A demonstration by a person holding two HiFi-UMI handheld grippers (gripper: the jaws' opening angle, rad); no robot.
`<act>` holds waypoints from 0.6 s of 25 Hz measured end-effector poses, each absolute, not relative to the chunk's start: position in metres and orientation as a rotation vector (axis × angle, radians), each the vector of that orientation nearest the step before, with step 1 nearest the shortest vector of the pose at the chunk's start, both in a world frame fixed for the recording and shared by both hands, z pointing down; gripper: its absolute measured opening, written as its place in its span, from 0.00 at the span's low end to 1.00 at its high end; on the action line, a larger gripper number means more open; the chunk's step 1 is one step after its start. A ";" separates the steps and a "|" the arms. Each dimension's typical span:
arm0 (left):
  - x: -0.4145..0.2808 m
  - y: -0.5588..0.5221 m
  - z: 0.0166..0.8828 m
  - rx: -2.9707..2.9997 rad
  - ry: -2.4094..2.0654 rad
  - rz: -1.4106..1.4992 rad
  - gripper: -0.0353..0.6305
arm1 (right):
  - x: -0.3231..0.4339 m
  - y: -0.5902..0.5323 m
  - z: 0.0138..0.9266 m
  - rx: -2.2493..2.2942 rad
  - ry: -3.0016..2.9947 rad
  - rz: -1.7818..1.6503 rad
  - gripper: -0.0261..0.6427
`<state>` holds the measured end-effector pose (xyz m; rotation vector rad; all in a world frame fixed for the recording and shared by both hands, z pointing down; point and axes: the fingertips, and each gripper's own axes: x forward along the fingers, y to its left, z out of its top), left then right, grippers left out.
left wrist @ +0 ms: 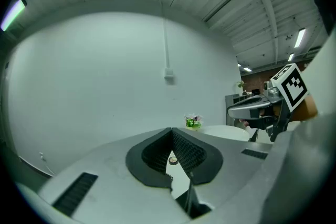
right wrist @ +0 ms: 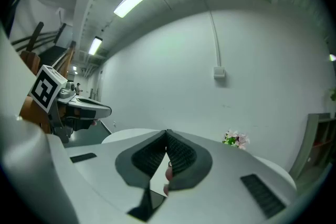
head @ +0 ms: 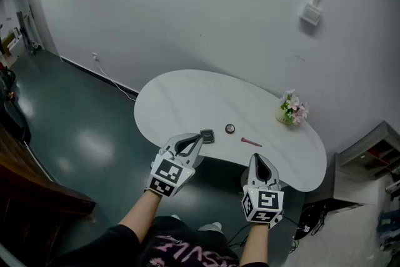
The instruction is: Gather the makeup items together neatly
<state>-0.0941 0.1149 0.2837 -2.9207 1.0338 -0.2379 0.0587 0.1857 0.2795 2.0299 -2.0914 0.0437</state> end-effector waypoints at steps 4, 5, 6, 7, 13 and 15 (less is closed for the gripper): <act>-0.094 0.113 0.286 -2.925 1.027 -0.247 0.07 | 0.061 0.184 0.284 2.036 -2.077 0.057 0.13; -0.095 0.113 0.288 -2.926 1.026 -0.251 0.07 | 0.061 0.184 0.285 2.036 -2.071 0.063 0.13; -0.096 0.113 0.289 -2.928 1.026 -0.255 0.07 | 0.060 0.183 0.286 2.033 -2.068 0.071 0.13; -0.097 0.112 0.291 -2.931 1.027 -0.260 0.07 | 0.059 0.183 0.288 2.026 -2.071 0.081 0.13; -0.104 0.109 0.304 -2.953 1.021 -0.298 0.07 | 0.055 0.182 0.297 2.002 -2.058 0.107 0.13; -0.105 0.107 0.308 -2.962 1.017 -0.309 0.07 | 0.054 0.181 0.298 1.999 -2.055 0.114 0.13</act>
